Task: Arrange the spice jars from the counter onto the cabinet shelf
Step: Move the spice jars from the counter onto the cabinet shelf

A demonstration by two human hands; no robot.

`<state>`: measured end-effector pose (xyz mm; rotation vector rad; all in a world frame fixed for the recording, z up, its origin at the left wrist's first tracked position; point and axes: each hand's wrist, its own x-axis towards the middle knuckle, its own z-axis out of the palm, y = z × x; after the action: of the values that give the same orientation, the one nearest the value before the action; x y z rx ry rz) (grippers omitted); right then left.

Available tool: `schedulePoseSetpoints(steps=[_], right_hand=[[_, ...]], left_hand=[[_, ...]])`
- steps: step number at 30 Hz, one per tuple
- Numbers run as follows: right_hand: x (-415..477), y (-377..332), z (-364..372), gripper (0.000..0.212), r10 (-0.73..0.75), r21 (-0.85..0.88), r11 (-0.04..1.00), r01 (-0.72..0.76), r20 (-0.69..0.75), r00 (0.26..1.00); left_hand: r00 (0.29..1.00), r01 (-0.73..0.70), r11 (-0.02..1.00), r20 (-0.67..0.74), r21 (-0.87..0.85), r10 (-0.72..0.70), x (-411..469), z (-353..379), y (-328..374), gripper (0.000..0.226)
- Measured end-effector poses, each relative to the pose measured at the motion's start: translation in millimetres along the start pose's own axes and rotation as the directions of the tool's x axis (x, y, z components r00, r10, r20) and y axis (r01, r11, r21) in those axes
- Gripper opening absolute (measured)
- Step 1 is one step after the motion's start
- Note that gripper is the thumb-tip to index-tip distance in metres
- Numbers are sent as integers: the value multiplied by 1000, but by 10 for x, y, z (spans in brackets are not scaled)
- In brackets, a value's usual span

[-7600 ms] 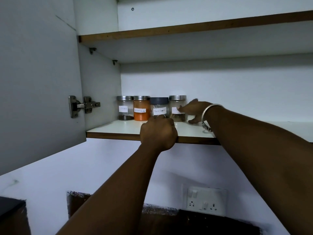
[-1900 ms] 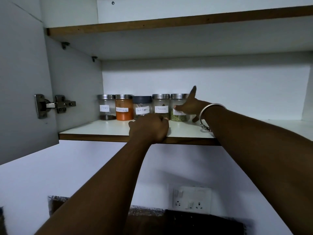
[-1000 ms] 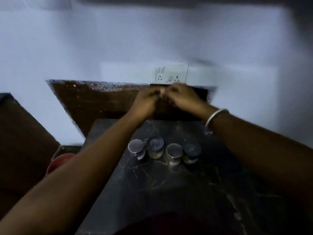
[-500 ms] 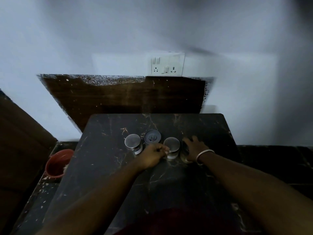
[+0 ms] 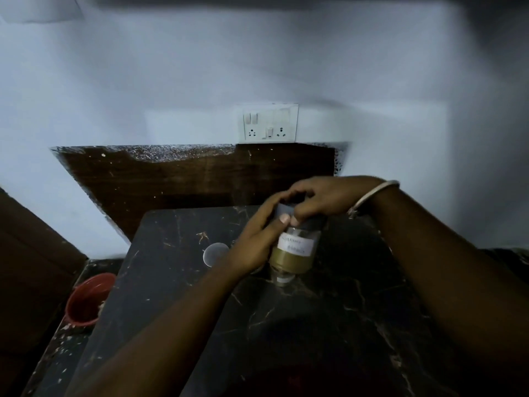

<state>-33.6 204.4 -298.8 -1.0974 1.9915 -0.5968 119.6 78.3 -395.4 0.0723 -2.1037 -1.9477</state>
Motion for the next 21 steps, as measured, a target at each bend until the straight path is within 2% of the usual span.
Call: schedulePoseSetpoints(steps=[2,4,6,8,10,12,14,16,21], right_hand=[[-172,-213,-122,61,-97,30,994,101,-126,987],[-276,-362,-169,67,-175,45,979,198,-301,937],[-338,-448,-126,55,-257,134,920,368,-502,826],[-381,-517,0,38,-306,225,790,570,-661,685],[-383,-559,163,32,-324,248,646,722,-768,553],[-359,-591,291,31,-325,203,548,812,-842,430],[-342,-642,360,31,-308,159,502,850,-886,347],[-356,-699,377,34,-285,143,479,866,-908,308],[-437,-800,363,36,-267,157,458,875,-914,304]], left_hand=[[991,-99,989,-98,-114,88,66,30,269,41],[968,-208,961,-177,-182,176,102,31,549,39],[944,-283,930,-239,-235,227,128,15,815,38],[924,-330,905,-290,-269,251,143,-13,1057,40],[917,-351,885,-302,-305,260,151,-10,1240,42],[918,-360,874,-293,-327,268,152,17,1364,42],[916,-370,869,-283,-328,283,147,49,1439,43],[915,-377,865,-281,-332,291,142,62,1483,42],[915,-378,860,-282,-342,290,114,53,1541,37]])
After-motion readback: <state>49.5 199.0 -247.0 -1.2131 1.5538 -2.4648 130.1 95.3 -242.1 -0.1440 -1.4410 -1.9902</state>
